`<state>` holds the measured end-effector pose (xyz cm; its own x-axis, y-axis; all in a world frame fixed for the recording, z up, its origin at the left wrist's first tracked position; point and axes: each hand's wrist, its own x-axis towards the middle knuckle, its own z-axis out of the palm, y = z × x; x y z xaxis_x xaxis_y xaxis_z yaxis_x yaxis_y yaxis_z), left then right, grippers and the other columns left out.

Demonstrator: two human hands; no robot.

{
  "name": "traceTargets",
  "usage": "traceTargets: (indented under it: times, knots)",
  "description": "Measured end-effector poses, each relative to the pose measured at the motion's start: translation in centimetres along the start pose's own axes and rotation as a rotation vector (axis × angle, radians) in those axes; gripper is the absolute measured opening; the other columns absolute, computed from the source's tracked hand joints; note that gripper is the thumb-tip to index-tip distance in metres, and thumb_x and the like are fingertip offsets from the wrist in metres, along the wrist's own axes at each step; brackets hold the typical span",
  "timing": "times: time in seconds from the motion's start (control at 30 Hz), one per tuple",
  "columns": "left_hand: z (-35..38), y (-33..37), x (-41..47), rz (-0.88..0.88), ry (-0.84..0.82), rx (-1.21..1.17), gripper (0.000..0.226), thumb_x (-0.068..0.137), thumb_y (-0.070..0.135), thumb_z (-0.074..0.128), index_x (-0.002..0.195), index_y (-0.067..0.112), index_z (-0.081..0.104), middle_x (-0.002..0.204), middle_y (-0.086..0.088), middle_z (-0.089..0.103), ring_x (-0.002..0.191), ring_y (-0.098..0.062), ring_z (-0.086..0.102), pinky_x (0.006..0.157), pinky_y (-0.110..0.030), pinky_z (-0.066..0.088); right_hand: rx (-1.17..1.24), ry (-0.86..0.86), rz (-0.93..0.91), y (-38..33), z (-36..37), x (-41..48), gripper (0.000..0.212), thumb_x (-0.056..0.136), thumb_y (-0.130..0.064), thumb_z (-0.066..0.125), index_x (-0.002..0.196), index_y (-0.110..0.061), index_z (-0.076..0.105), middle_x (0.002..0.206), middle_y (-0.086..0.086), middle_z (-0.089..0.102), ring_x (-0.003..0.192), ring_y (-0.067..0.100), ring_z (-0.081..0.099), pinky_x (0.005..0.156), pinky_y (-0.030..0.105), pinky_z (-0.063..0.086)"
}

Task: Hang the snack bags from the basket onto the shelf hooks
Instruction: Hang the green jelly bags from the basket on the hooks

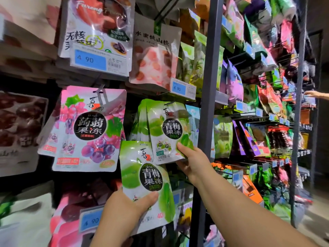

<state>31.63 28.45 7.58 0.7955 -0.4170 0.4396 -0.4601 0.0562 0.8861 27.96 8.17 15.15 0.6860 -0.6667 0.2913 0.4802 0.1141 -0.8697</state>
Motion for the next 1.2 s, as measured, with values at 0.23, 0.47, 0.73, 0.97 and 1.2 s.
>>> traceTargets:
  times: [0.23,0.47,0.73,0.97,1.2]
  knots:
    - [-1.6,0.6,-1.6,-0.07,0.016,0.031,0.02,0.066,0.033,0.089,0.077,0.03,0.073,0.071,0.02,0.073,0.077,-0.008,0.068,0.07,-0.026,0.049,-0.205,0.011,0.039,0.7,-1.2,-2.1,0.047,0.086,-0.038,0.074,0.117,-0.006,0.061,0.105,0.006,0.07,0.085,0.015,0.067,0.066,0.025,0.055]
    - [-1.9,0.3,-3.8,-0.116,-0.06,0.002,0.039,0.072,0.028,0.087,0.044,0.035,0.061,0.041,0.011,0.052,0.04,-0.001,0.042,0.05,-0.026,0.033,-0.291,-0.094,0.106,1.1,-1.5,-4.2,0.031,0.096,-0.029,0.065,0.081,-0.015,0.041,0.045,-0.009,0.031,0.037,0.007,0.027,0.039,0.02,0.027]
    - [-0.9,0.7,-6.1,-0.099,-0.074,-0.009,0.021,0.076,0.025,0.083,0.073,0.014,0.066,0.047,0.007,0.06,0.036,-0.002,0.046,0.044,-0.018,0.039,-0.439,-0.101,0.157,0.9,-0.8,-7.6,0.037,0.094,-0.04,0.064,0.104,-0.004,0.061,0.07,0.001,0.05,0.06,0.012,0.042,0.058,0.025,0.04]
    - [-0.6,1.2,-7.5,-0.084,-0.073,0.022,0.018,0.071,0.032,0.086,0.083,0.029,0.072,0.063,0.017,0.07,0.062,-0.005,0.061,0.062,-0.024,0.043,-0.637,-0.3,0.248,1.6,-2.4,-10.1,0.034,0.093,-0.051,0.06,0.093,-0.018,0.065,0.102,0.003,0.068,0.089,0.02,0.065,0.092,0.04,0.053]
    - [0.3,2.0,-7.6,-0.077,-0.08,-0.062,0.017,0.072,0.029,0.085,0.084,0.029,0.073,0.062,0.019,0.069,0.063,-0.005,0.062,0.06,-0.024,0.042,-0.536,-0.38,0.293,1.0,-3.4,-12.1,0.038,0.096,-0.044,0.06,0.118,-0.014,0.066,0.109,0.005,0.074,0.097,0.029,0.061,0.093,0.043,0.053]
